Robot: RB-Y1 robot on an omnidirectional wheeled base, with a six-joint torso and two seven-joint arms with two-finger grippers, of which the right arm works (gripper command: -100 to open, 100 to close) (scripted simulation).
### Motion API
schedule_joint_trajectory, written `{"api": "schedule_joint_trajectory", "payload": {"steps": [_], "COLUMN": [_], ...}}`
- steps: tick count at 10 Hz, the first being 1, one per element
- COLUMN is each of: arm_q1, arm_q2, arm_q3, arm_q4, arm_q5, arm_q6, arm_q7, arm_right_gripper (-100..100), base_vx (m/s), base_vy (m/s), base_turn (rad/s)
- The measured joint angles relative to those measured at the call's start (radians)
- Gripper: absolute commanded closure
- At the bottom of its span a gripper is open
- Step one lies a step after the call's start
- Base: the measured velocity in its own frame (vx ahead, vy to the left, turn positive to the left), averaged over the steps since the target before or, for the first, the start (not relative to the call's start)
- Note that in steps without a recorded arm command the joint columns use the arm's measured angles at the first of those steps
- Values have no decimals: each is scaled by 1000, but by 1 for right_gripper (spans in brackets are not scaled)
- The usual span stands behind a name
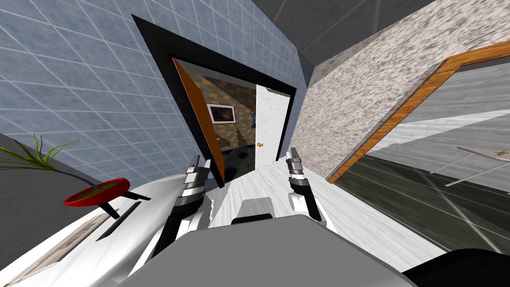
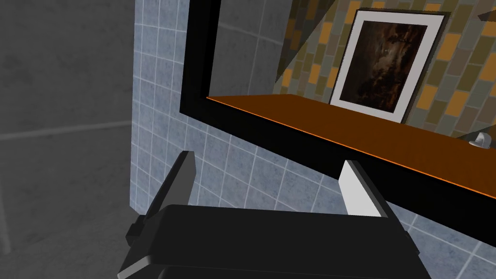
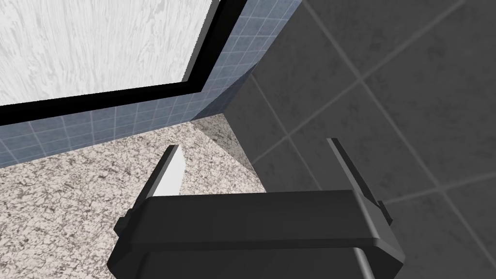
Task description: Push the door open
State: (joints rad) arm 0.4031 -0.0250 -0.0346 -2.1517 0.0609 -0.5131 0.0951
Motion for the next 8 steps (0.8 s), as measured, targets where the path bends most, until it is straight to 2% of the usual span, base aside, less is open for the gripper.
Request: {"api": "schedule_joint_trajectory", "payload": {"steps": [5, 8], "arm_q1": [-48, -70], "arm_q2": [-23, -32], "arm_q3": [2, 9], "arm_q4": [104, 179], "arm_q5": [-28, -44], "arm_q6": [-14, -38], "arm_q7": [7, 13], "arm_right_gripper": [-100, -100], "base_vx": [78, 94], "base_vy": [-52, -56], "base_turn": [64, 82]}}
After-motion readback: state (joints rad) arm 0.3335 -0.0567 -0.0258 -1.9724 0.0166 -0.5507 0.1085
